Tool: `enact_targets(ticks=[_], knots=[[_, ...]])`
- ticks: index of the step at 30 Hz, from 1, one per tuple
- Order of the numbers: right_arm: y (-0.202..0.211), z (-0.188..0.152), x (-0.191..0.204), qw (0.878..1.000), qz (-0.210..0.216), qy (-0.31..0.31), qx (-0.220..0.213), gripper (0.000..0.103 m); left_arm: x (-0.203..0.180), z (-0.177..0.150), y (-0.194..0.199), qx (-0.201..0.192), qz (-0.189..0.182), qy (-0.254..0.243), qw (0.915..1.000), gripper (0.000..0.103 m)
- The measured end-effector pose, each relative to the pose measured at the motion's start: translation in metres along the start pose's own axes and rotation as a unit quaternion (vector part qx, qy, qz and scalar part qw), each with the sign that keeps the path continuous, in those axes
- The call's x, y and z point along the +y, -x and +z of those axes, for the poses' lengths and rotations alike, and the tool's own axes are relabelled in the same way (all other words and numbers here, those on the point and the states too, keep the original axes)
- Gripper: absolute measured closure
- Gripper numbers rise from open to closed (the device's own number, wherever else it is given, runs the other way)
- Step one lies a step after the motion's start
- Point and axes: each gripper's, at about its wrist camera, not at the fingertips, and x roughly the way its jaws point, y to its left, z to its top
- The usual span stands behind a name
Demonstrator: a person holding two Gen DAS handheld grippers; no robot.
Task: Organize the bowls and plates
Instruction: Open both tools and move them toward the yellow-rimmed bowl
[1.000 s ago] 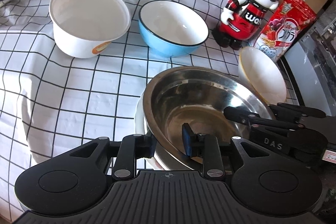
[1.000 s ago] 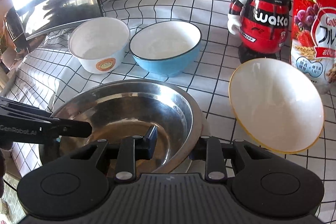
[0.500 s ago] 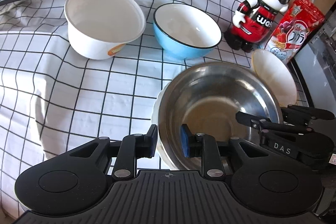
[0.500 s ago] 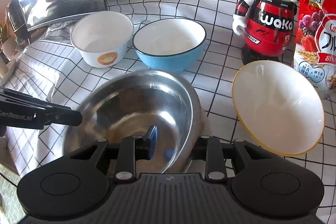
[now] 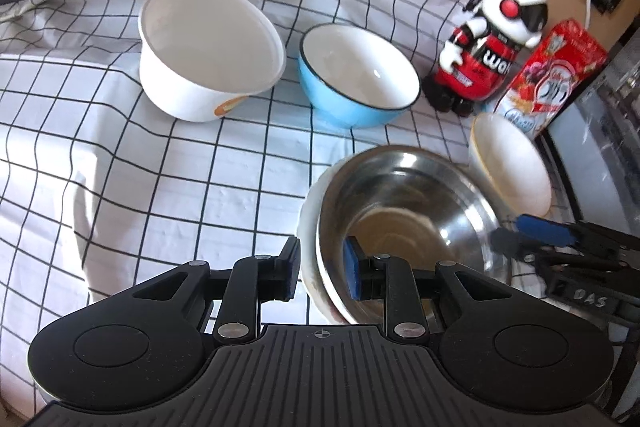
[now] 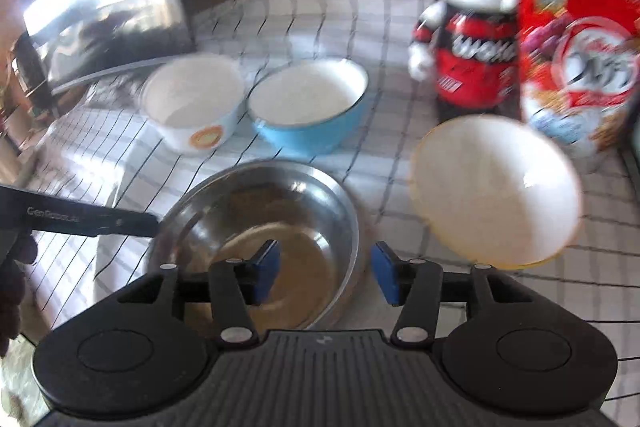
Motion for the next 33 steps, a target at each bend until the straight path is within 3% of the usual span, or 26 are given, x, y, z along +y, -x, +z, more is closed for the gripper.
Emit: enact_targets(ticks=[4, 9, 18, 22, 25, 28, 33], knots=[[0.019, 0.002, -0.003, 0.998, -0.038, -0.029, -0.029, 0.043, 0.021, 0.004, 0.012, -0.022, -0.03, 0.022, 0.9991, 0.077], [0.025, -0.002, 0.0, 0.994, -0.08, -0.069, -0.029, 0.043, 0.048, 0.004, 0.021, -0.036, -0.058, 0.049, 0.9965, 0.077], [0.041, -0.03, 0.012, 0.976, -0.202, -0.079, -0.027, 0.042, 0.054, 0.007, 0.028, -0.05, -0.138, 0.001, 0.9892, 0.077], [0.053, -0.04, 0.007, 0.965, -0.256, -0.045, -0.034, 0.034, 0.031, 0.015, 0.023, -0.054, -0.177, -0.009, 0.9826, 0.077], [0.065, -0.046, -0.006, 0.962, -0.265, -0.027, -0.054, 0.032, 0.01, 0.018, 0.021, -0.048, -0.176, -0.019, 0.9831, 0.077], [0.072, -0.052, -0.027, 0.963, -0.258, -0.032, -0.064, 0.029, -0.014, 0.02, 0.021, -0.049, -0.147, -0.037, 0.9872, 0.077], [0.07, -0.06, -0.075, 0.978, -0.199, -0.047, -0.034, 0.029, -0.045, 0.017, 0.009, -0.048, -0.114, -0.024, 0.992, 0.077]])
